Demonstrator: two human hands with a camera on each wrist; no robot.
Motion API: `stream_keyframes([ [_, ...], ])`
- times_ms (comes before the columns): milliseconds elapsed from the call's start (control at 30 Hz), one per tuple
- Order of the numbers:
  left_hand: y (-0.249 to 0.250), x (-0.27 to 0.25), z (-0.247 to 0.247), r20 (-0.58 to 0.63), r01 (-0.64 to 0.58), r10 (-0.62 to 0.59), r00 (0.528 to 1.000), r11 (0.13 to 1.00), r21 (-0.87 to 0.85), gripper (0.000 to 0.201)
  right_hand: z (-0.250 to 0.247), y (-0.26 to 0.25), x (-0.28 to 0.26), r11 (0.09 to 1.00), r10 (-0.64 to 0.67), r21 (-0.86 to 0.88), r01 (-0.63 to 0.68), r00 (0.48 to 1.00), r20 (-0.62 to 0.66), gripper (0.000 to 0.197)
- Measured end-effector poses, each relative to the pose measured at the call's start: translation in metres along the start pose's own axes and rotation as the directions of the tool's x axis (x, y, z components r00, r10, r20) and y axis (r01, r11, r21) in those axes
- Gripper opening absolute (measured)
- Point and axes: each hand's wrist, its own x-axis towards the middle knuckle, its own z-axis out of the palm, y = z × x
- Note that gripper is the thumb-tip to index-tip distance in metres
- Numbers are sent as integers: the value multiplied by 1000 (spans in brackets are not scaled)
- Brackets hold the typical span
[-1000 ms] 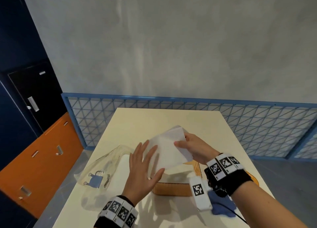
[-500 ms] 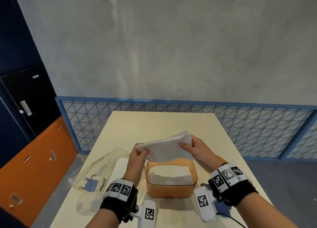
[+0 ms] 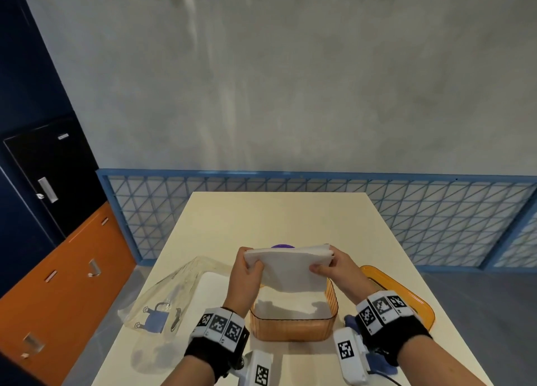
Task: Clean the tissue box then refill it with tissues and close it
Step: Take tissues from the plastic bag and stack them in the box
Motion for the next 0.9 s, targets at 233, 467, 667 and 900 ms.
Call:
stream_keyframes([
  [233, -51, -12, 18, -26, 169, -167, 986, 978, 123, 25, 2, 51, -3, 955, 116, -262, -135, 990, -85, 28],
  [467, -55, -5, 22, -85, 108, -91, 992, 967, 232, 26, 3, 51, 5, 936, 57, -334, -107, 986, -158, 22],
  [667, -56, -4, 25, -50, 178, -172, 984, 910, 374, 22, 2, 60, 5, 886, 164, -419, -196, 980, -111, 18],
  [900, -55, 17, 19, -136, 256, -218, 966, 773, 580, 25, 0, 52, 16, 862, 219, -404, -306, 944, -247, 26],
])
